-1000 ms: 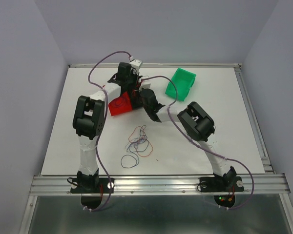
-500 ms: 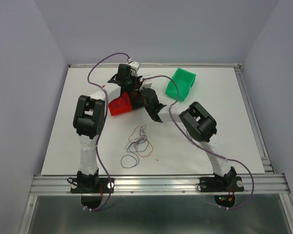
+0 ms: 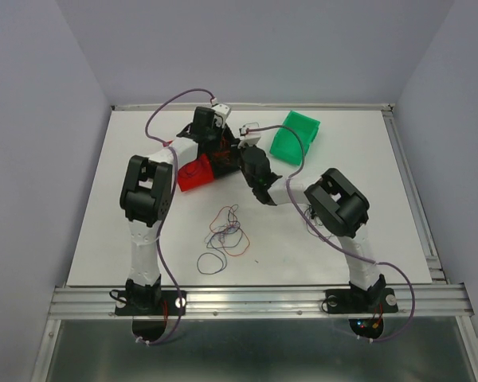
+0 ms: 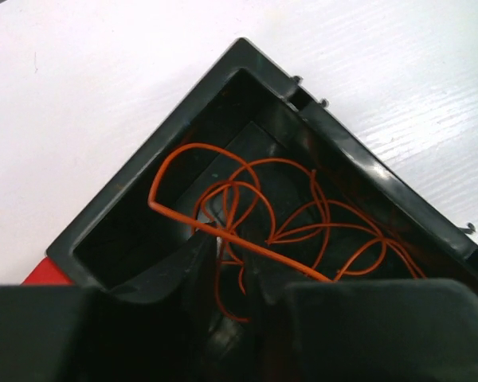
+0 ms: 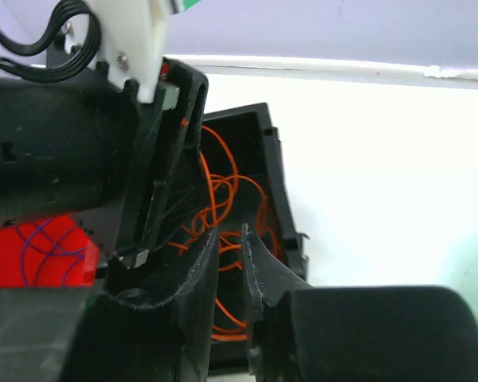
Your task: Untangle the cables
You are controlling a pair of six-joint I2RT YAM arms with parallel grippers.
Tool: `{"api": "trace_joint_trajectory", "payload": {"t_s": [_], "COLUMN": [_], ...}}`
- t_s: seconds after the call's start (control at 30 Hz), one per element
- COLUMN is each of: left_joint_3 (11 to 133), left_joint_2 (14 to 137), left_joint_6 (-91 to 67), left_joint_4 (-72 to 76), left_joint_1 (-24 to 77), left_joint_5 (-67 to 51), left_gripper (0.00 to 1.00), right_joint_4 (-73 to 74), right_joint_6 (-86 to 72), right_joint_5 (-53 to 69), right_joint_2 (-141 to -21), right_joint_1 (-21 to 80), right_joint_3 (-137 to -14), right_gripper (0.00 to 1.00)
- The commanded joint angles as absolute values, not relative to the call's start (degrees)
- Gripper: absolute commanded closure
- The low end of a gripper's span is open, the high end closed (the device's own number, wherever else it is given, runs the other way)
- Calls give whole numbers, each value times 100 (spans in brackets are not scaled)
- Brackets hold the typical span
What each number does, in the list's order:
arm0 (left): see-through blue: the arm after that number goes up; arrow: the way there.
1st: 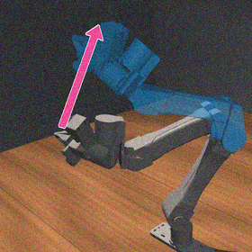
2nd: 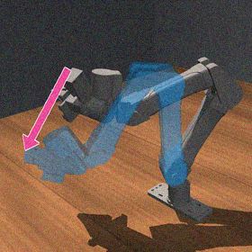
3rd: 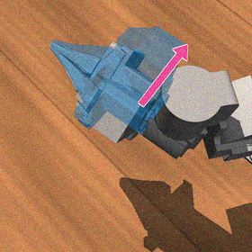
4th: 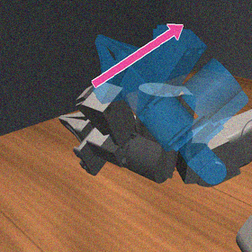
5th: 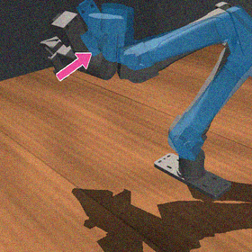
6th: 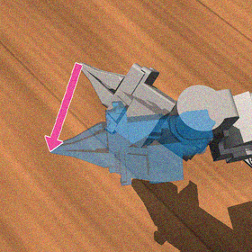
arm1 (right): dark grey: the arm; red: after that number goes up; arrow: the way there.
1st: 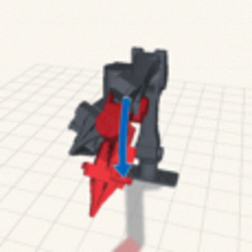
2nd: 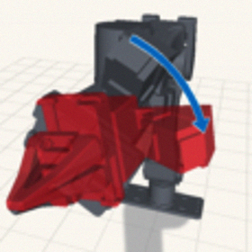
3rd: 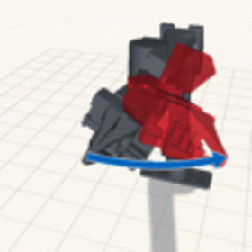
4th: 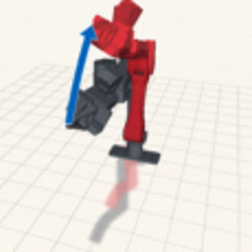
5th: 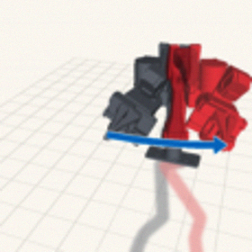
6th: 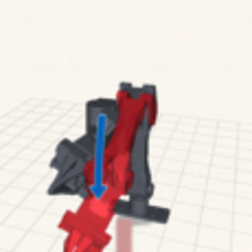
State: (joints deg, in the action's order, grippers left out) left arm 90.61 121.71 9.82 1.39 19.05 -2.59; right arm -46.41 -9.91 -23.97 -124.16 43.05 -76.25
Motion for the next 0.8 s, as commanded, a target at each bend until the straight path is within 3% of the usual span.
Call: {"api": "trace_joint_trajectory", "payload": {"t_s": [0.0,0.23,0.5,0.63,0.77], "left_joint_3": [8781,8386,8069,7928,7752], "left_joint_2": [11514,10917,10336,10099,9879], "left_joint_6": [1099,1125,1169,1204,1257], "left_joint_4": [255,334,404,413,404], "left_joint_1": [1916,1916,1916,1960,2021], "left_joint_5": [-290,-264,-343,-185,-79], "left_gripper": [63,55,53,50,50], "right_joint_4": [-5282,-5511,-5599,-5572,-5415], "right_joint_6": [-1063,-1222,-1257,-1143,-1081], "right_joint_5": [-2645,-2549,-2312,-1934,-1662], "right_joint_2": [-12059,-11918,-11874,-11944,-11988], "right_joint_1": [4219,4096,4025,3999,3929], "right_joint_3": [-7313,-7040,-6926,-6987,-7040], "right_gripper": [77,76,77,64,62]}}
